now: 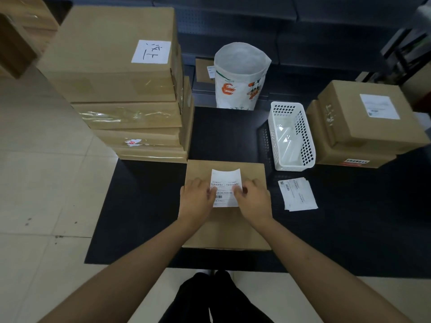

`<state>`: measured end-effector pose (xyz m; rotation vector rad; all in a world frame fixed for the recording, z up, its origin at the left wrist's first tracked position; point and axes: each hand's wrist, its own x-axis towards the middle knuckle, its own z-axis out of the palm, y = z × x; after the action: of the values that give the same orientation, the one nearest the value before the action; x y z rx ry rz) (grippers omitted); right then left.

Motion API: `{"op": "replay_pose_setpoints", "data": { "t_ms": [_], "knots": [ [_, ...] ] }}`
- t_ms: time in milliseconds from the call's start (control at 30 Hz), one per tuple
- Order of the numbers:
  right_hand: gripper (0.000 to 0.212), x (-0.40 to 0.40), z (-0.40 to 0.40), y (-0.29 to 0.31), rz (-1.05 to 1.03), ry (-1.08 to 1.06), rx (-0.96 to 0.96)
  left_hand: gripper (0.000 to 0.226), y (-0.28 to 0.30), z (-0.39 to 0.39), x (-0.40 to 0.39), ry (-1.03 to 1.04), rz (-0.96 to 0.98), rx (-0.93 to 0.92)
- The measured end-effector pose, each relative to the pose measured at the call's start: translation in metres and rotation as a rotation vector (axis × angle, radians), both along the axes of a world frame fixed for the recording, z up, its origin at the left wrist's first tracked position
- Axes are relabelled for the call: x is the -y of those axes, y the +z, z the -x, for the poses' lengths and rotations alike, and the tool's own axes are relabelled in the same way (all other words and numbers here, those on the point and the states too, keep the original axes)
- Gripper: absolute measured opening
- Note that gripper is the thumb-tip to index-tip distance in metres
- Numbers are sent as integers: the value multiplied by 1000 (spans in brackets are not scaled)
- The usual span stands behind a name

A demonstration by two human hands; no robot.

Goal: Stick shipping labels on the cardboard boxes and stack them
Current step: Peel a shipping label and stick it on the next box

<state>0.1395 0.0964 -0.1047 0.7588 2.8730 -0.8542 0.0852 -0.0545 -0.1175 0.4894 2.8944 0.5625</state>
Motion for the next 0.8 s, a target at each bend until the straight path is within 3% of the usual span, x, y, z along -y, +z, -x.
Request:
{"op": "replay_pose_setpoints", "data": {
  "t_ms": [233,433,567,700,800],
  "knots": [
    [33,2,1,-20,-22,3,23,38,-11,7,2,-110,167,-58],
    [33,4,0,-28,-52,13,69,40,-17,12,6,-176,196,-68],
    [38,6,-1,-28,-211,11,90,43,-19,12,7,-178,242,-111],
    [46,12,-4,-31,-296,-7,-76,41,-22,9,7,-90,123,-188],
    [51,15,0,-36,-222,182,-217,46,-23,9,3,-280,-33,-189]
  ]
}}
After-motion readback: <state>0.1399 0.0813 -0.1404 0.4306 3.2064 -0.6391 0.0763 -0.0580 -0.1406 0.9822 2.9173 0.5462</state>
